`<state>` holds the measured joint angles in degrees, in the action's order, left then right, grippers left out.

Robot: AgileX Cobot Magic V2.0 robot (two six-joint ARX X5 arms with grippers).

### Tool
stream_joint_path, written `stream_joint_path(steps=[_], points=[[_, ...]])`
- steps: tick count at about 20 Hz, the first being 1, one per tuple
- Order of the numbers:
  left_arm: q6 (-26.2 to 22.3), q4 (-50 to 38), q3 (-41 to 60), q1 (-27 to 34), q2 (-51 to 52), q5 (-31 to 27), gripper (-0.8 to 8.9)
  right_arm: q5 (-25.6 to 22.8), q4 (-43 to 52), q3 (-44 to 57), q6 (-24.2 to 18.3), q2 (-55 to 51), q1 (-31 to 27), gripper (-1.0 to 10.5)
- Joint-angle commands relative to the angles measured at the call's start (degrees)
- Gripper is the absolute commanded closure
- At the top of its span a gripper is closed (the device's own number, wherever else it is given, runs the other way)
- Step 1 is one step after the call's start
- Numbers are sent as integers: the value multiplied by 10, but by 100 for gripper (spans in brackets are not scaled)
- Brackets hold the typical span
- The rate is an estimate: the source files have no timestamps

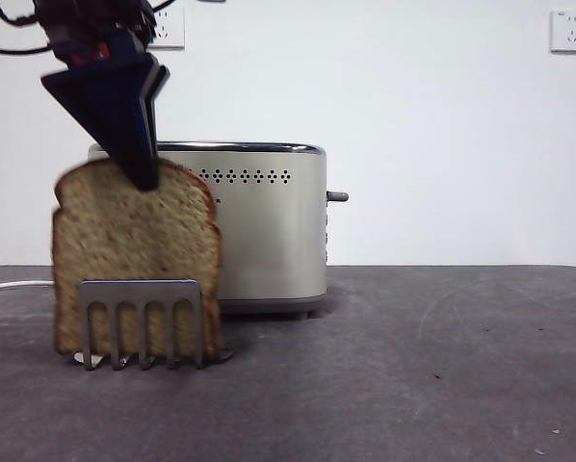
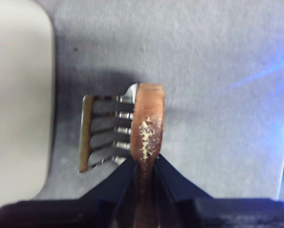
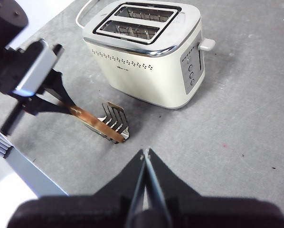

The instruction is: Pick up a slice of bread from the rack,put the bread on the toaster,press the button

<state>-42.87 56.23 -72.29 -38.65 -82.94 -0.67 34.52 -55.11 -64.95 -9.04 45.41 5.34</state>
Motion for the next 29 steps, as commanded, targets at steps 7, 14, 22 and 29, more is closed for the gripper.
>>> stream_joint_path(steps=[7,14,22,29], points=[[-5,94,-177,1,21,-10,822,1,2,-1,-5,0,2,958],[-80,39,-325,9,21,-74,823,1,2,-1,-5,0,2,958],[-108,-4,-343,85,-41,-22,824,1,2,-1,-5,15,2,958],[-112,5,-343,113,-96,14,824,1,2,-1,-10,35,2,958]])
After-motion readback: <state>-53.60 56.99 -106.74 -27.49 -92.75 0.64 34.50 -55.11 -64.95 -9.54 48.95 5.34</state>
